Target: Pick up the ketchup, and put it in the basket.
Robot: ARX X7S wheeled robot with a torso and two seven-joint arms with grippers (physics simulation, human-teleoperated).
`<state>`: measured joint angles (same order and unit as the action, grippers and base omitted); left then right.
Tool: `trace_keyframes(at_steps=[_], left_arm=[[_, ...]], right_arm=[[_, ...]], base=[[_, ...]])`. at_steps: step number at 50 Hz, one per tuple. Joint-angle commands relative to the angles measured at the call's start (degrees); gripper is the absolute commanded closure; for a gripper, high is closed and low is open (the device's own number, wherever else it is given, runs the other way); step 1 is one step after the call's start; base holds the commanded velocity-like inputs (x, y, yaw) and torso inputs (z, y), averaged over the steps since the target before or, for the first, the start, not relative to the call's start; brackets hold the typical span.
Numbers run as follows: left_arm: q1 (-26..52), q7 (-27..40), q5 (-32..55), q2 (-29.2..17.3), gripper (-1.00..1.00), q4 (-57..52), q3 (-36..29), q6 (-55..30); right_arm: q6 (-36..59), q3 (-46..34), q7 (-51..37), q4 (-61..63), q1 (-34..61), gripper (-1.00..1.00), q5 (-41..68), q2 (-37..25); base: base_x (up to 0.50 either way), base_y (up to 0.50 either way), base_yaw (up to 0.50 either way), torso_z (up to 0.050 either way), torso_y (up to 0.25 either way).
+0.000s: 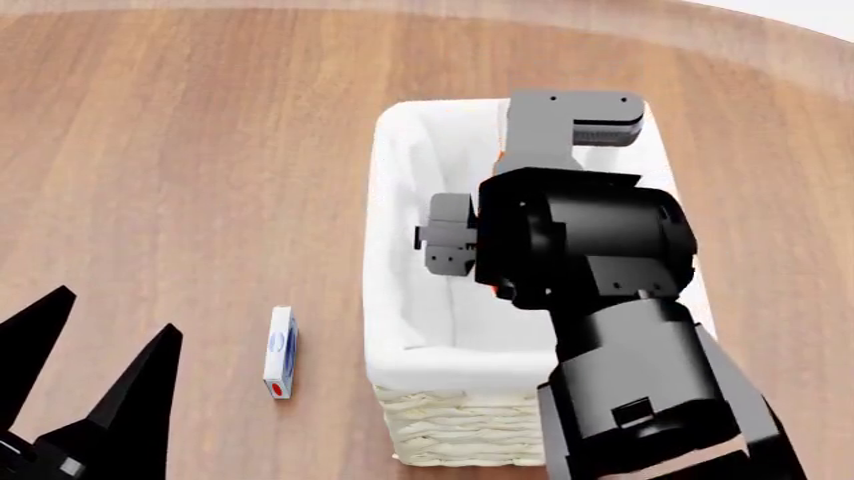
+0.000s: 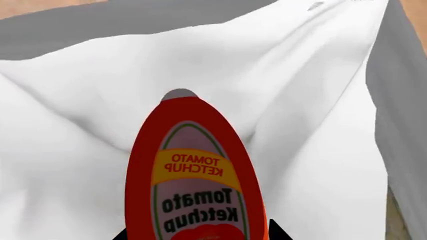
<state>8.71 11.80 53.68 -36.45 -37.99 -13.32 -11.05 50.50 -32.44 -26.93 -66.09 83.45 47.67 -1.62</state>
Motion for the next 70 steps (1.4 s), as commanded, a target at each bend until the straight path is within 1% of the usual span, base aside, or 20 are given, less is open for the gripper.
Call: trace_keyframes(at_steps=[1,11,20,27,38,55,56,62,70], left_arm=[[-0.3,-0.1,0.2,-0.2,-1.00,0.0,0.2,0.3],[-0.2,0.1,0.5,-0.3,-1.00,-0.1,0.3,0.4],[-0.3,0.0,0.7,-0.4,-1.00,0.1,0.4,0.5],[-0.3,0.1,0.8,-0.5,-1.00,0.1,0.4,0.6],[-0.3,-0.1,0.7,-0.4,-1.00,0.4,0.2,0.7],[-0.3,0.0,0.8,-0.5,-1.00,0.4,0.1,0.8],[-0.3,0.0,0.9,-0.6,-1.00,0.4,0.2,0.8],[-0.4,-0.2,0.6,-0.4,-1.00,0.6,0.0,1.0],[-0.2,0.1,0.7,-0.6,-1.00,0.3,-0.2,0.7]], right_arm=[[-3.1,-5.0,3.0,-5.7,2.1,1.00,-0.1,1.6],[-5.9,-13.8,2.6,-7.7,2.0,1.00,8.7,1.6],[-7.3,-19.4,2.3,-8.7,1.9,1.00,14.5,1.6],[-7.8,-21.3,2.0,-8.8,1.9,1.00,16.4,1.6],[-8.2,-20.7,2.3,-8.8,1.4,1.00,15.7,1.6],[-8.9,-22.5,3.3,-8.8,1.3,1.00,17.9,1.6],[-9.4,-23.0,4.2,-8.7,1.4,-1.00,18.3,1.6],[-9.9,-24.7,4.5,-8.8,1.6,-1.00,20.0,1.6],[-9.8,-23.3,4.3,-8.8,1.6,-1.00,18.8,1.5]], base=[[0.00,0.00,0.00,0.000,0.000],[0.00,0.00,0.00,0.000,0.000],[0.00,0.00,0.00,0.000,0.000],[0.00,0.00,0.00,0.000,0.000],[0.00,0.00,0.00,0.000,0.000],[0.00,0.00,0.00,0.000,0.000],[0.00,0.00,0.00,0.000,0.000],[0.00,0.00,0.00,0.000,0.000],[0.00,0.00,0.00,0.000,0.000]])
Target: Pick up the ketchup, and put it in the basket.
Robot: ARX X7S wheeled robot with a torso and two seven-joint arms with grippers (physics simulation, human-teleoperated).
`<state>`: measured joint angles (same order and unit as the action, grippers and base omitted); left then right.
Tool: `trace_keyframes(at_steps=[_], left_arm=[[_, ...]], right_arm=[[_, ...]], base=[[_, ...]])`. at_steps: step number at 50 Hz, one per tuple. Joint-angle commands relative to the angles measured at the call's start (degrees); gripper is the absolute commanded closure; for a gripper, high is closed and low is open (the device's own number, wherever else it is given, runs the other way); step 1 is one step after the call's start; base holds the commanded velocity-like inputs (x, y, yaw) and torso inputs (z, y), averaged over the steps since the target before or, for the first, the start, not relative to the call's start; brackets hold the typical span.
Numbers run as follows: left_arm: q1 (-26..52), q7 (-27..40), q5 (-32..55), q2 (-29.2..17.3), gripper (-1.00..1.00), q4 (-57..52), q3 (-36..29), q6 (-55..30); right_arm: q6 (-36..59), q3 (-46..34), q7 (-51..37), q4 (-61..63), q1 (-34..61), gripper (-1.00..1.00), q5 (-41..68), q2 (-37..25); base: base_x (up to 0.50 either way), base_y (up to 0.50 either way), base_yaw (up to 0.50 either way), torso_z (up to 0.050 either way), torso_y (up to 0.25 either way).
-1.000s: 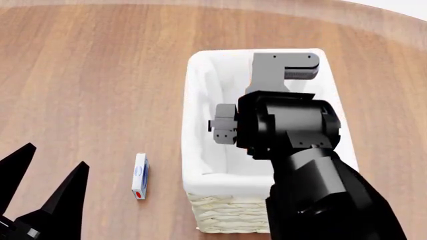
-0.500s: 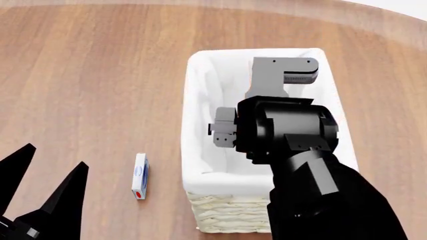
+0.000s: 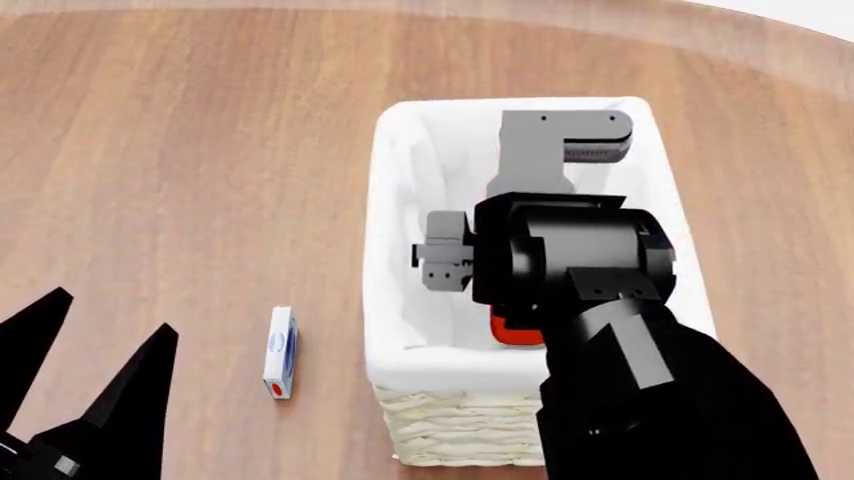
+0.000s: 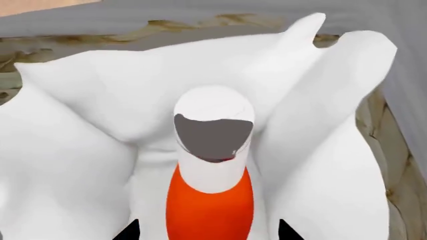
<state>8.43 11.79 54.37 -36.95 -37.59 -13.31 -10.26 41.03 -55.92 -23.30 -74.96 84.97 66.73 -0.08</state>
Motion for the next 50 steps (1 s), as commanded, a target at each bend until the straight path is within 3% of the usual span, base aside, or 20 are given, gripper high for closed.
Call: trace_keyframes(at_steps=[1,18,30,50], left_arm=[[0.0,0.1,0.0,0.0,-1.00,0.0,-0.2,0.0],[-0.1,0.0,0.1,-0.2,-1.00,0.0,-0.3,0.1],[0.0,0.5,-0.1,-0.2,-1.00,-0.5,-0.7,-0.2],[-0.2,1.0,0.3,-0.7,-1.00,-1.6,-0.6,-0.2]], right_arm=[[-0.3,0.5,0.7,0.0,0.0,-1.00,-0.5,-0.1],[1.3,2.9,0.0,1.9,1.6,-1.00,-1.5,-0.7],[8.1,7.0,-12.0,23.1,-1.5,-1.00,4.7,-8.9],[13.2,11.9,-22.7,40.9,-4.3,-1.00,12.1,-15.6]], base=[[0.00,0.00,0.00,0.000,0.000],[0.00,0.00,0.00,0.000,0.000],[0.00,0.00,0.00,0.000,0.000],[0.00,0.00,0.00,0.000,0.000]])
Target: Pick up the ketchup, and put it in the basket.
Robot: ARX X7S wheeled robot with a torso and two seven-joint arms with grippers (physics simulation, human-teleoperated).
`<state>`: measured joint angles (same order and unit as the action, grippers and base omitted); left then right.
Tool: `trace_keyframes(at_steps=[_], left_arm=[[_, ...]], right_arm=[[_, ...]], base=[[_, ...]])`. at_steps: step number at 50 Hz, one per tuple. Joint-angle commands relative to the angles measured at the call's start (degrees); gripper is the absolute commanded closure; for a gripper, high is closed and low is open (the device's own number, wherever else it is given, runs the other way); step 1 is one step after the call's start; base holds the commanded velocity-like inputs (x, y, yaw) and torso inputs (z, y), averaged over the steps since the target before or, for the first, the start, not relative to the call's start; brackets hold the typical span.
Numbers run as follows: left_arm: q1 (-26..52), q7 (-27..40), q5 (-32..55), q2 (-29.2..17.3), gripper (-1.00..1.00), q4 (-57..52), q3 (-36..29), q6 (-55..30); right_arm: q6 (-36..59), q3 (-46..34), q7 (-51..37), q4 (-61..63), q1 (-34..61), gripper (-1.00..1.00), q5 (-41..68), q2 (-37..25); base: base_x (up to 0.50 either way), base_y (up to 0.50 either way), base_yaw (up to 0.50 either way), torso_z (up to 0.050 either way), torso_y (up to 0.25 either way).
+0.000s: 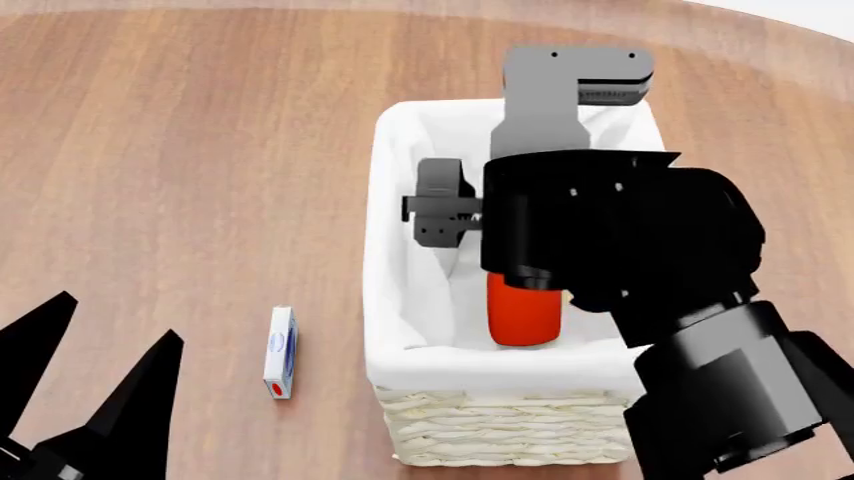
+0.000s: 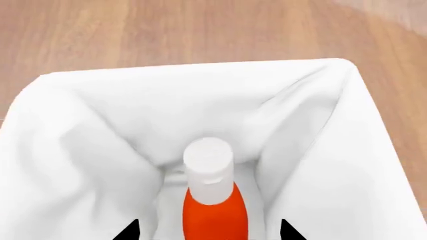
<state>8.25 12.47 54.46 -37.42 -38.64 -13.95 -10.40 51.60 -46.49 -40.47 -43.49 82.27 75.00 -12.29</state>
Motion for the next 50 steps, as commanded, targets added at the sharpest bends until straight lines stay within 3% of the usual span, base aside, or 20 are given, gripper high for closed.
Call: trace_keyframes(at_steps=[1,22,38,40,50], left_arm=[[0.0,0.1,0.0,-0.1,-1.00,-0.3,-0.1,0.1],[0.4,0.3,-0.2,0.4,-1.00,0.0,-0.6,0.1],[1.1,0.9,-3.2,1.6,-1.00,1.8,-2.3,-0.4],[1.1,0.8,-3.4,1.7,-1.00,2.0,-2.5,-0.4],[1.2,0.9,-3.9,1.5,-1.00,1.4,-2.9,-0.6]], right_arm=[[2.9,2.8,-6.1,10.7,-1.8,-1.00,4.3,-3.7],[-4.0,5.5,-9.0,32.7,-10.6,-1.00,3.5,-12.3],[-16.4,-0.6,-7.7,49.8,-19.6,-1.00,-14.7,-18.7],[-22.5,-0.8,-6.0,52.5,-22.4,-1.00,-19.3,-19.8],[-26.7,-4.4,-10.6,60.8,-26.5,-1.00,-30.3,-23.1]], base=[[0.00,0.00,0.00,0.000,0.000],[0.00,0.00,0.00,0.000,0.000],[0.00,0.00,0.00,0.000,0.000],[0.00,0.00,0.00,0.000,0.000],[0.00,0.00,0.00,0.000,0.000]])
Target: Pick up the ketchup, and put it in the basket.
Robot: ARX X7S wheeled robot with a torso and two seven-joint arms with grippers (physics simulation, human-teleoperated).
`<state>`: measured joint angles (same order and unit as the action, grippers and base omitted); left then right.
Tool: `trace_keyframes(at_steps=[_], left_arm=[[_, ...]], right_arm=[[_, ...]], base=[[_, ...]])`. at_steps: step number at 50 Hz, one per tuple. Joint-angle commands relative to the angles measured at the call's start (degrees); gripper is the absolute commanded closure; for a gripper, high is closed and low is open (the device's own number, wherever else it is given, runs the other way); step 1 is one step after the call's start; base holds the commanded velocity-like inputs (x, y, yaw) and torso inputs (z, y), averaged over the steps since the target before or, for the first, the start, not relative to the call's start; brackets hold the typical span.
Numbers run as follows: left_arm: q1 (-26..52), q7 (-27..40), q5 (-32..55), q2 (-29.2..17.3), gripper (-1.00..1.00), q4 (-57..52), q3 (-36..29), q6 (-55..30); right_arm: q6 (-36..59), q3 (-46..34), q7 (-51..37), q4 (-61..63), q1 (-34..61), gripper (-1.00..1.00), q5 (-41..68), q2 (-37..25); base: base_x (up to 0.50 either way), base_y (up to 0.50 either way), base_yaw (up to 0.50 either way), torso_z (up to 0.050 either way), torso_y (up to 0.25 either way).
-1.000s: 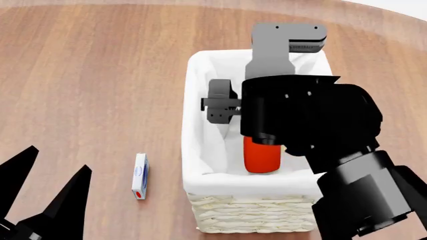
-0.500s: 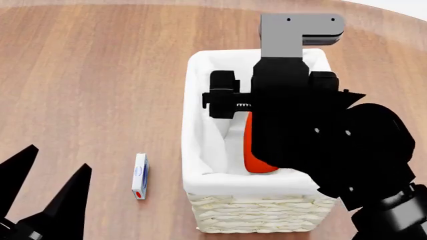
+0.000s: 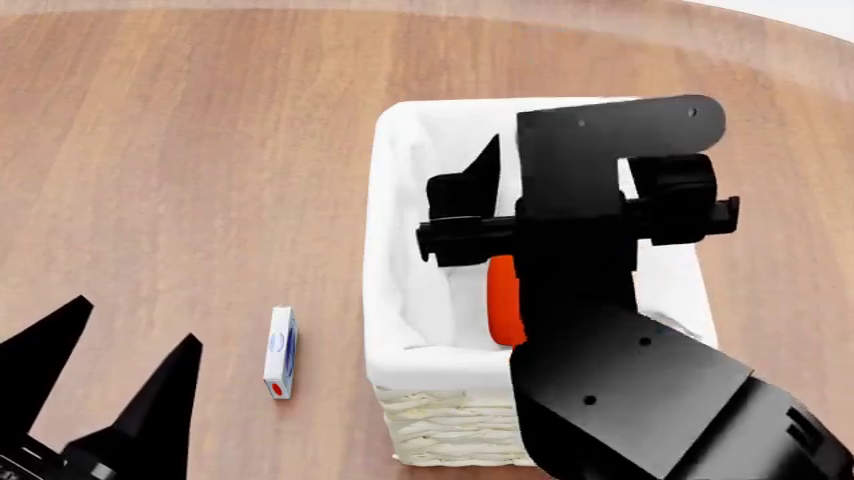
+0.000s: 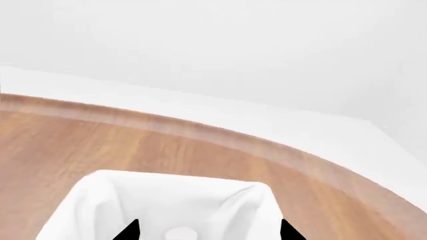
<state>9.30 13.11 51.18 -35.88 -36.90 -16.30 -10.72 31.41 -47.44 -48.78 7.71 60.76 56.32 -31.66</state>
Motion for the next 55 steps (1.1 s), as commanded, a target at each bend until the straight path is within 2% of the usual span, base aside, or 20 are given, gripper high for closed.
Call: trace_keyframes(at_steps=[1,10,17,37,55], left_arm=[[0.2,0.2,-0.6,0.0,-1.00,-0.4,-0.6,-0.3],[0.1,0.2,-0.7,0.1,-1.00,0.1,-0.6,0.0],[0.1,0.2,-0.6,-0.1,-1.00,-0.2,-0.5,0.1],[0.5,0.2,-0.9,0.5,-1.00,0.3,-1.5,-0.1],[0.7,0.1,-1.5,1.2,-1.00,1.9,-2.0,0.0]], right_arm=[[-6.5,-3.5,-2.3,9.6,-5.0,-1.00,-11.6,-3.7],[-10.6,-6.1,-4.5,14.7,-8.7,-1.00,-19.8,-6.5],[-15.3,-5.9,-7.3,15.9,-13.7,-1.00,-22.3,-7.9],[-23.6,-10.4,-12.5,15.8,-25.4,-1.00,-31.7,-8.2],[-28.2,-10.6,-14.7,14.9,-30.7,-1.00,-33.2,-8.7]], base=[[0.00,0.00,0.00,0.000,0.000],[0.00,0.00,0.00,0.000,0.000],[0.00,0.00,0.00,0.000,0.000],[0.00,0.00,0.00,0.000,0.000],[0.00,0.00,0.00,0.000,0.000]])
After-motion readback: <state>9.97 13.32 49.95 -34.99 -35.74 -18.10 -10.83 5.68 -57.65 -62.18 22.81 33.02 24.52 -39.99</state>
